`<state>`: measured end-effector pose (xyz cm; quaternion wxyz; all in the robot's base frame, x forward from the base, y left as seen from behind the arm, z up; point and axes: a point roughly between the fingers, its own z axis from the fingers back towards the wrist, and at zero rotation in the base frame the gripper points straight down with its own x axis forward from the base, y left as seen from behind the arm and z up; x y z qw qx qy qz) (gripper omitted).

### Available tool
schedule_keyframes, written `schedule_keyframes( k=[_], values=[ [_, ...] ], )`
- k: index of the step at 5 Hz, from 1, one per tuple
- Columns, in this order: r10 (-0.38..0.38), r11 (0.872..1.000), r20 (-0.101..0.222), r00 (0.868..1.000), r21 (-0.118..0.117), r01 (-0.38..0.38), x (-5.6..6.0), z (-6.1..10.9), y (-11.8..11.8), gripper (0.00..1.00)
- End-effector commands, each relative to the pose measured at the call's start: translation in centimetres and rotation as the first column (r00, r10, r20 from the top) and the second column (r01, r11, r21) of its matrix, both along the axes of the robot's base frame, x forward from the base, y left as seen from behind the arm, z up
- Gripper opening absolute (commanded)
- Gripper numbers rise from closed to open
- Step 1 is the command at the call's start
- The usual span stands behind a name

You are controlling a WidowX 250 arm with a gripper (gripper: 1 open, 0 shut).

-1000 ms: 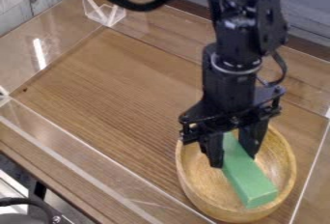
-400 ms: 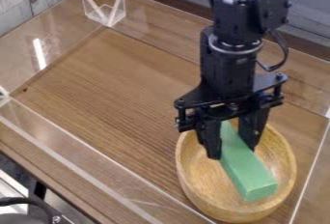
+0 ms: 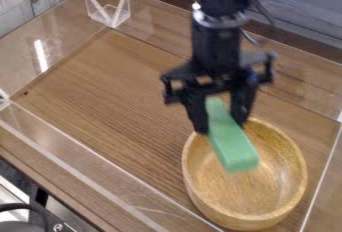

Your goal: Remove the green block from the brown bowl and put it on the table

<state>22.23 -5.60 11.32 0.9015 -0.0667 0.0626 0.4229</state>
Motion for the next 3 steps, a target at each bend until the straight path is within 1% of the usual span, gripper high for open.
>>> schedule_keyframes(
  k=[1, 2, 3],
  values=[
    [0.058, 0.998, 0.103, 0.993, -0.030, -0.055, 2.4, 1.9, 1.3, 0.00],
    [0.139, 0.990, 0.133, 0.981, -0.047, -0.134, 4.1, 2.2, 2.3, 0.00],
    [0.240, 0.971, 0.157, 0.958, -0.050, -0.235, 5.1, 1.7, 3.9, 0.00]
  ],
)
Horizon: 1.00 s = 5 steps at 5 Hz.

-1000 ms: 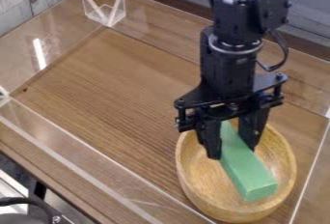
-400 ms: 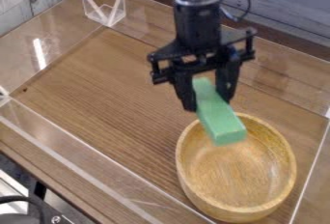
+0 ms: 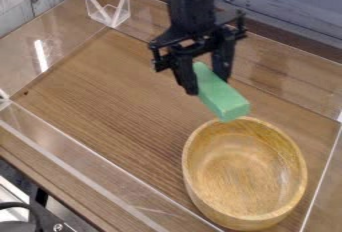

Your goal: Remove the green block from the brown bowl and put it on the table

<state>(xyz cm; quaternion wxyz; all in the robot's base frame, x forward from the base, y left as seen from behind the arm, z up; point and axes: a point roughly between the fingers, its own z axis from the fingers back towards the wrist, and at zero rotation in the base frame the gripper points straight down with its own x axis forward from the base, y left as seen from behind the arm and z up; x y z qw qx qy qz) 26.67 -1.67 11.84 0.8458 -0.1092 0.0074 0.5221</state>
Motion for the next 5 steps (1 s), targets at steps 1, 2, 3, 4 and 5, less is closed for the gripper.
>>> schedule_keyframes(
  k=[1, 2, 3, 4, 5],
  values=[
    [0.128, 0.992, 0.074, 0.989, 0.005, -0.129, 1.7, 0.4, 1.8, 0.00],
    [0.239, 0.970, 0.096, 0.966, 0.016, -0.241, 2.5, -1.1, 4.2, 0.00],
    [0.349, 0.934, 0.120, 0.929, 0.031, -0.355, 3.0, -2.9, 6.6, 0.00],
    [0.432, 0.897, 0.143, 0.891, 0.039, -0.441, 3.9, -3.6, 6.9, 0.00],
    [0.478, 0.872, 0.154, 0.865, 0.040, -0.488, 4.6, -4.0, 6.3, 0.00]
  ],
)
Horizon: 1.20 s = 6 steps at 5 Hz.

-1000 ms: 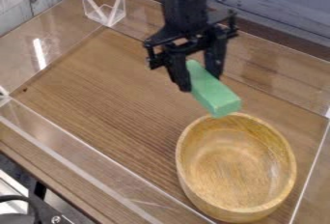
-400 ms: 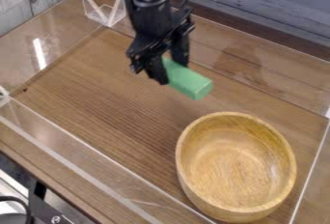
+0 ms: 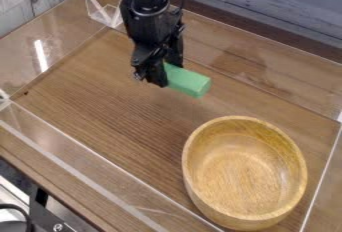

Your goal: Remove the green block from the brown bowl and put it on the table

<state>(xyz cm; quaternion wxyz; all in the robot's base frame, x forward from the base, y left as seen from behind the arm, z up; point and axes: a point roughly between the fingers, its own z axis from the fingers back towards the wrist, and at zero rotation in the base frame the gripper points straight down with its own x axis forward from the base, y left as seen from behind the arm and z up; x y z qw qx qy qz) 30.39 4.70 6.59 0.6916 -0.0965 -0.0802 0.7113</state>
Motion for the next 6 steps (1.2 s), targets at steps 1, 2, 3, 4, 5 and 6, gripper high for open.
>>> schedule_keyframes(
  k=[1, 2, 3, 4, 5, 6],
  values=[
    [-0.027, 1.000, 0.055, 0.998, 0.012, 0.026, 1.9, 0.9, -0.7, 0.00],
    [-0.043, 0.999, 0.062, 0.997, 0.017, 0.042, 2.8, 0.4, -1.2, 0.00],
    [-0.074, 0.997, 0.065, 0.995, 0.016, 0.073, 3.0, -0.1, -2.0, 0.00],
    [-0.108, 0.994, 0.066, 0.992, 0.014, 0.108, 2.9, -0.4, -2.7, 0.00],
    [-0.147, 0.989, 0.067, 0.987, 0.013, 0.147, 2.6, -0.7, -3.3, 0.00],
    [-0.137, 0.991, 0.066, 0.988, 0.009, 0.137, 3.3, -0.1, -3.6, 0.00]
  ],
)
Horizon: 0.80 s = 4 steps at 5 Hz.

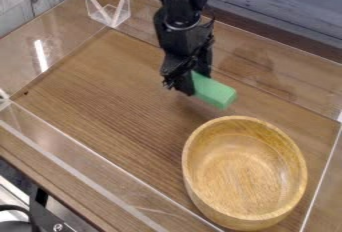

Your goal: Remove the green block from the brown bowl and put it on the table

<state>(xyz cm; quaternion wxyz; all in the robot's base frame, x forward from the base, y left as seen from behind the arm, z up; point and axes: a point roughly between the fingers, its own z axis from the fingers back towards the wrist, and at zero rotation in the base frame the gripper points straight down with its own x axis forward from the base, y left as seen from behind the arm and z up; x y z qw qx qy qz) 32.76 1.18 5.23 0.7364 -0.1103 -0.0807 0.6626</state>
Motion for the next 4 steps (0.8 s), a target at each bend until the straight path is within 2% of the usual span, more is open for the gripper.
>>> schedule_keyframes(
  k=[1, 3, 4],
  values=[
    [0.004, 1.000, 0.043, 0.999, 0.001, -0.004, 1.6, 1.8, -0.4, 0.00],
    [0.045, 0.999, 0.046, 0.998, -0.005, -0.045, 2.0, 3.0, -3.3, 0.00],
    [0.020, 1.000, 0.046, 0.999, -0.010, -0.019, 2.1, 3.6, -2.9, 0.00]
  ],
)
